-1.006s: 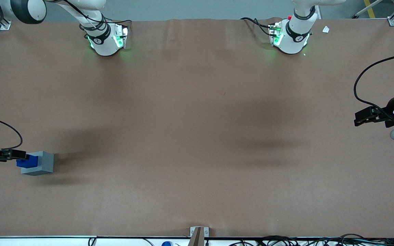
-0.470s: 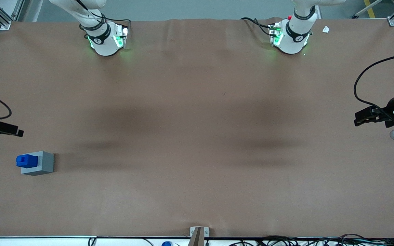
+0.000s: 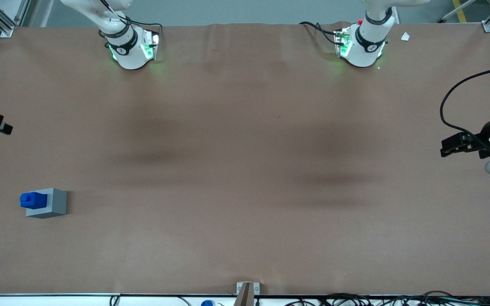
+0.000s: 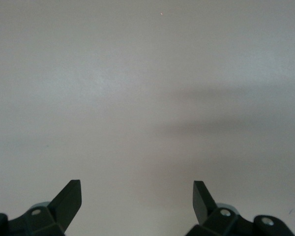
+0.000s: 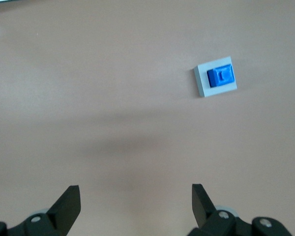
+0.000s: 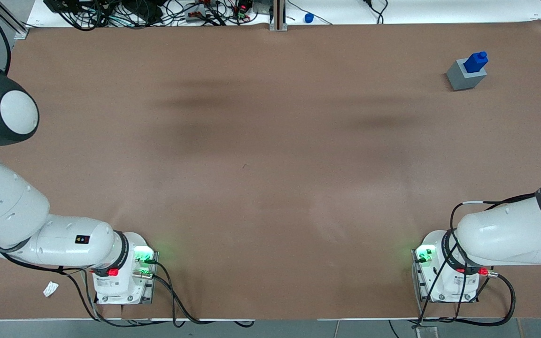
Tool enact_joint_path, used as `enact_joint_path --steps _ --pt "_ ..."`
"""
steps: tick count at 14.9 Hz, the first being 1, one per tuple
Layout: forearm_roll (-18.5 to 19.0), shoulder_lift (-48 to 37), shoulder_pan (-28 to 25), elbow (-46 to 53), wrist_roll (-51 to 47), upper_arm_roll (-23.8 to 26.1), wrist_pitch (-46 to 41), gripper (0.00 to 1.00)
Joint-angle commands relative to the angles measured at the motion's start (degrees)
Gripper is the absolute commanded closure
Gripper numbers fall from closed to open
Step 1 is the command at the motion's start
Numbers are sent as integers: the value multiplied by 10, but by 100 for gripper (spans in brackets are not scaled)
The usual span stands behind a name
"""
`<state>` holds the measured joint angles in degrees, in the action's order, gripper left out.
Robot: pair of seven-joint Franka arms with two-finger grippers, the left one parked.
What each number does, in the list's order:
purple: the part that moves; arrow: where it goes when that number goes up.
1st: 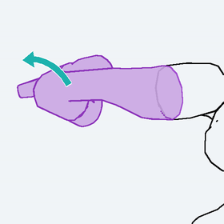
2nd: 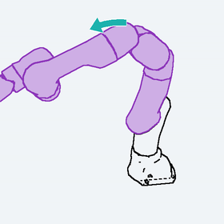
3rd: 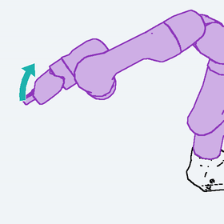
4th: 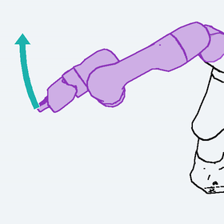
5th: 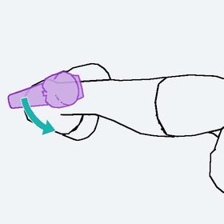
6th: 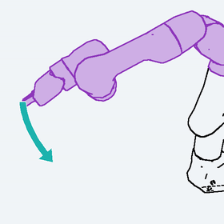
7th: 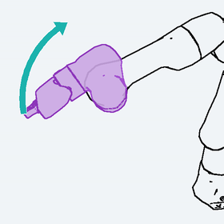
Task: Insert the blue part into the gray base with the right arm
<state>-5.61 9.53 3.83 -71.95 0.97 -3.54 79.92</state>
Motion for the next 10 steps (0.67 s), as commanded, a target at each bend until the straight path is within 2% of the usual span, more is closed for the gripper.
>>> enact_joint_path --steps 1,3,6,10 --pt "15 -42 -18 -42 -43 -1 -8 0" --pt "16 -73 -30 -77 -44 -2 -6 0" --pt "51 -119 -58 -135 -46 -2 11 0" --pt "49 -172 -71 -211 -47 -3 52 0"
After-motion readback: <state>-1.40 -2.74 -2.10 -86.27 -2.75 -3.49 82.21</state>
